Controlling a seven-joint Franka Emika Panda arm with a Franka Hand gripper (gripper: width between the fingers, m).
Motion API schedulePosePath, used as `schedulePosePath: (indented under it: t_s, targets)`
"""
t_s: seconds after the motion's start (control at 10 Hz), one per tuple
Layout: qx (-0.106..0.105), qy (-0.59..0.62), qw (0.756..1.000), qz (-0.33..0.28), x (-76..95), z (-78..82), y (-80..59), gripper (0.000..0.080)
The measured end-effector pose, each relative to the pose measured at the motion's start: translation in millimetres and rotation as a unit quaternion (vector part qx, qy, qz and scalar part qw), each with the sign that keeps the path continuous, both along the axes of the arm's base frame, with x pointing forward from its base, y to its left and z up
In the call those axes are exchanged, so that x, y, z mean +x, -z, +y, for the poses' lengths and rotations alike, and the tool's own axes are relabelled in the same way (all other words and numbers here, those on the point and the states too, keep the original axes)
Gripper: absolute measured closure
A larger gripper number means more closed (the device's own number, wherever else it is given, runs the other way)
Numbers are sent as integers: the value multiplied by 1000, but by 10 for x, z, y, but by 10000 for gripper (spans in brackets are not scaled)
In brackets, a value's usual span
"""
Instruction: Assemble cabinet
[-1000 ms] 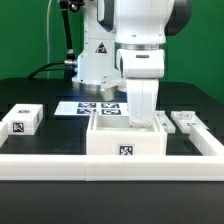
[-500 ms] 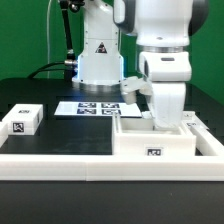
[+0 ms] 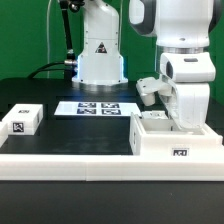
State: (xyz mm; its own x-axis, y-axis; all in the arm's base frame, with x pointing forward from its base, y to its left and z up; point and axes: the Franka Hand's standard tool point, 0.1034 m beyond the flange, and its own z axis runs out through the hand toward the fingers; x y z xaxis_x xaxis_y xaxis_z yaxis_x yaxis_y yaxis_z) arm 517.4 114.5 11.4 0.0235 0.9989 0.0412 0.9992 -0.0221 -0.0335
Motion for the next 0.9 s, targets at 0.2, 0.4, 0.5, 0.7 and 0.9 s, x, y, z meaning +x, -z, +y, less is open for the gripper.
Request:
schedulePosePath:
  t_s: [0.2,0.4,0.5,0.7,0.9]
  targets:
    - [0,6,1000,-1,-2,-4,3,759]
    - [0,6,1000,-1,-1,-10,3,485]
    - [0,6,1000,-1,0,-12,3,319]
    - [0,7,1000,-1,1,-18,3,142]
    - [-1,5,1000,5,-60,-16,16,31]
